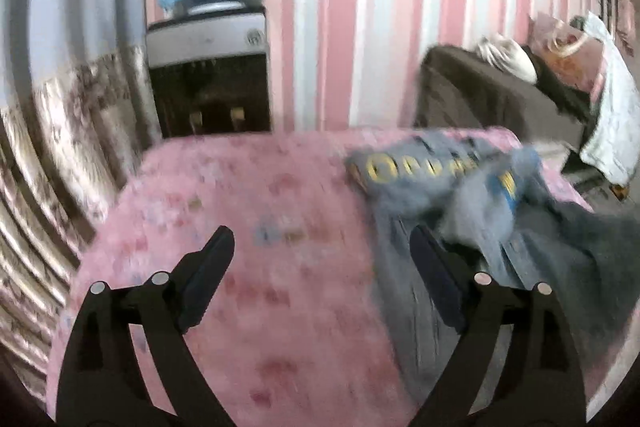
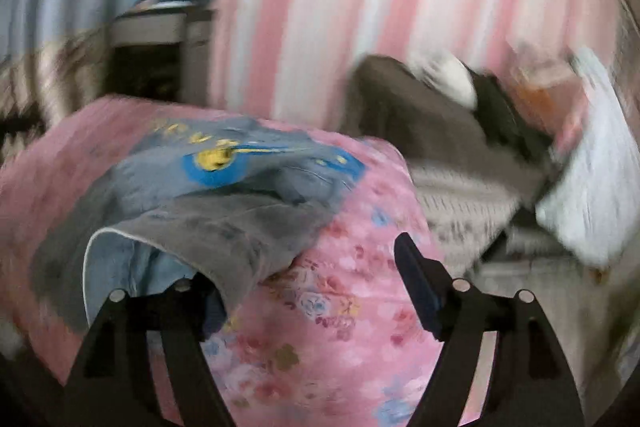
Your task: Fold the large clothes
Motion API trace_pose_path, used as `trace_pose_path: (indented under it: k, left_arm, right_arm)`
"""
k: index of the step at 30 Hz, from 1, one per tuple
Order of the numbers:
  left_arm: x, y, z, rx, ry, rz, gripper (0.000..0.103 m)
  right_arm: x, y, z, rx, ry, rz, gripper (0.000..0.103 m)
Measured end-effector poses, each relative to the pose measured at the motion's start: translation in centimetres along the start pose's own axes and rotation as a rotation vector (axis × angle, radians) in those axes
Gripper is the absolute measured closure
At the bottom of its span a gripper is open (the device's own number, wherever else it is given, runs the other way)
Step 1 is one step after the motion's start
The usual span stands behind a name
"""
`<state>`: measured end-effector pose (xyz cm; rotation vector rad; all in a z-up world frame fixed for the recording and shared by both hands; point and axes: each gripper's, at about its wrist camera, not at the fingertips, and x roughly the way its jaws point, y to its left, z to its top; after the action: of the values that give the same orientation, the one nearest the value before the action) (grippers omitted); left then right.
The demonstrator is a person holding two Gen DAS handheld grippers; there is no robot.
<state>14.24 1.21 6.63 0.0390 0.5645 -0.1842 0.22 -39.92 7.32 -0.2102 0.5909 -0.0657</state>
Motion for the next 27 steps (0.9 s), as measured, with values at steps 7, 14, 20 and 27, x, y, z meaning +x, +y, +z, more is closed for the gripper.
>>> trace_pose_path:
  k: [7, 14, 20, 27]
  left_arm:
    - [5.7, -0.8, 3.6, 0.005, -0.017, 0.041, 0.008]
    - [13.9, -2.5, 3.6, 0.049, 0.058, 0.059, 0.009]
    - [20.4, -5.0, 3.5, 0.051, 0.18, -0.005, 0.005]
    - [25.9, -8.8, 4.6, 0.105, 0.231, 0.027, 0.003]
  right_arm:
    - [-2.0, -3.0, 0.0, -0.102, 0.03, 0.023, 0.015]
    - [-5.9, -7.1, 1.9, -0.12, -0.266, 0.304, 0.005]
    - [8.1, -10.1, 7.5, 0.197, -0.17, 0.121, 0.001]
    - [32.8, -7.6, 7.1, 0.211, 0.236, -0.12, 0.003]
